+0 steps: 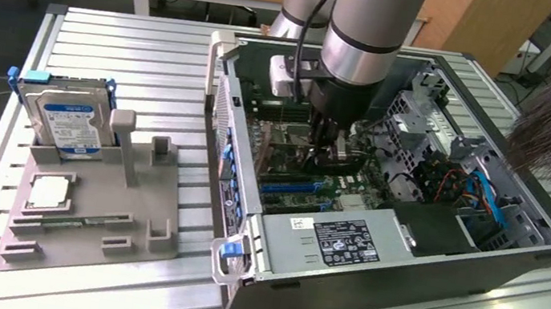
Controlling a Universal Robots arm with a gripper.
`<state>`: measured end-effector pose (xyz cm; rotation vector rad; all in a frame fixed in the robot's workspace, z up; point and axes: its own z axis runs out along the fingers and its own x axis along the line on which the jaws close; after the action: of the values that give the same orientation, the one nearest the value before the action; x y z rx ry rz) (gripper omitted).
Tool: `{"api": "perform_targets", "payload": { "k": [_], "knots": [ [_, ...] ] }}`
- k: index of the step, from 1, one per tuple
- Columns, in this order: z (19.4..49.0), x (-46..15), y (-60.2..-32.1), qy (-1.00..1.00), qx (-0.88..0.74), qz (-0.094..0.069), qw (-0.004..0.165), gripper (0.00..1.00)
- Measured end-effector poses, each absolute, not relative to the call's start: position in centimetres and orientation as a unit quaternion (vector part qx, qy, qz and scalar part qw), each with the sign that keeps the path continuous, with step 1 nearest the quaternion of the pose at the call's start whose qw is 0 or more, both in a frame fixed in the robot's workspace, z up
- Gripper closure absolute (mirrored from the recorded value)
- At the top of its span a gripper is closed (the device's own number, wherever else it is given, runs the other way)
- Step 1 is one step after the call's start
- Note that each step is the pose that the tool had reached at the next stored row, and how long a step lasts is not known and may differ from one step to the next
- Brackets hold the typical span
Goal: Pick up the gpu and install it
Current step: 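Insert the gpu into the slot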
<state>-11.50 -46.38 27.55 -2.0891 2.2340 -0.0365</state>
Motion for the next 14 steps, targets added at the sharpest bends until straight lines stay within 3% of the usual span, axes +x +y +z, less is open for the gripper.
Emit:
{"api": "perform_targets", "payload": {
  "k": [14],
  "knots": [
    [26.5,-12.0,-46.4,0.73,-0.683,-0.015,0.039,0.7]
  ]
}}
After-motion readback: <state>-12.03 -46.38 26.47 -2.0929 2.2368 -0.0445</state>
